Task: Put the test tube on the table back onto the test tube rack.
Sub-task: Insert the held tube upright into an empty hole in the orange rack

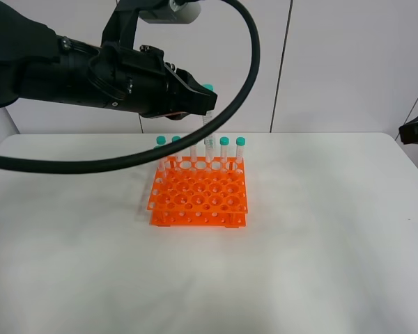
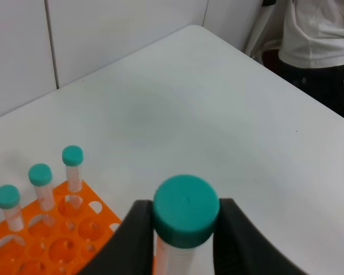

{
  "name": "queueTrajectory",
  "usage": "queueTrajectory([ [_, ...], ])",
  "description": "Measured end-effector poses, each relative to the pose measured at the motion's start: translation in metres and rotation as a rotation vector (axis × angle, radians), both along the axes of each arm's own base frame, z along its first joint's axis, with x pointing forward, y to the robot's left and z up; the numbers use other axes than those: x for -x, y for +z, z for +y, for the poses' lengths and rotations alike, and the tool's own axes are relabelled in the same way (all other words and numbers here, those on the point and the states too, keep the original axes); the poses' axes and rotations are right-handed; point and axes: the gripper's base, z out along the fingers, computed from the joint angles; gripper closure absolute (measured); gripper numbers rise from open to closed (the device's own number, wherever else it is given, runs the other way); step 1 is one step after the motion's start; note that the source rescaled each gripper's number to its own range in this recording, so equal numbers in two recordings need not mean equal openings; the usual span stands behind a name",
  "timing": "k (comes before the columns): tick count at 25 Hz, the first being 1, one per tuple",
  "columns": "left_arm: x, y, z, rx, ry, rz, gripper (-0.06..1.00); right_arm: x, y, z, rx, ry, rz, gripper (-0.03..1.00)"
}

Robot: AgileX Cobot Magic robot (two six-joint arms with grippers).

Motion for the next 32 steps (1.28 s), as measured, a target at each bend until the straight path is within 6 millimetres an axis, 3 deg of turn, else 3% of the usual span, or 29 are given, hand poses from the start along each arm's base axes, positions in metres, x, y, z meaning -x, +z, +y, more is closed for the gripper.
queueTrajectory([
  [9,0.0,0.0,0.0,-0.002,-0.006,0.004,0.94,0.078,0.035,0.0,-0.001,0.001,-0.171,0.49],
  [20,0.001,-0.001,0.0,-0.003,-0.009,0.006,0.94,0.16,0.036,0.0,-0.063,-0.039,-0.221,0.49],
  [25,0.001,-0.001,0.0,-0.003,-0.009,0.006,0.94,0.181,0.024,0.001,-0.078,-0.049,-0.209,0.49],
  [32,0.001,-0.001,0.0,-0.003,-0.01,0.006,0.94,0.188,-0.033,0.001,-0.132,-0.092,-0.133,0.49],
])
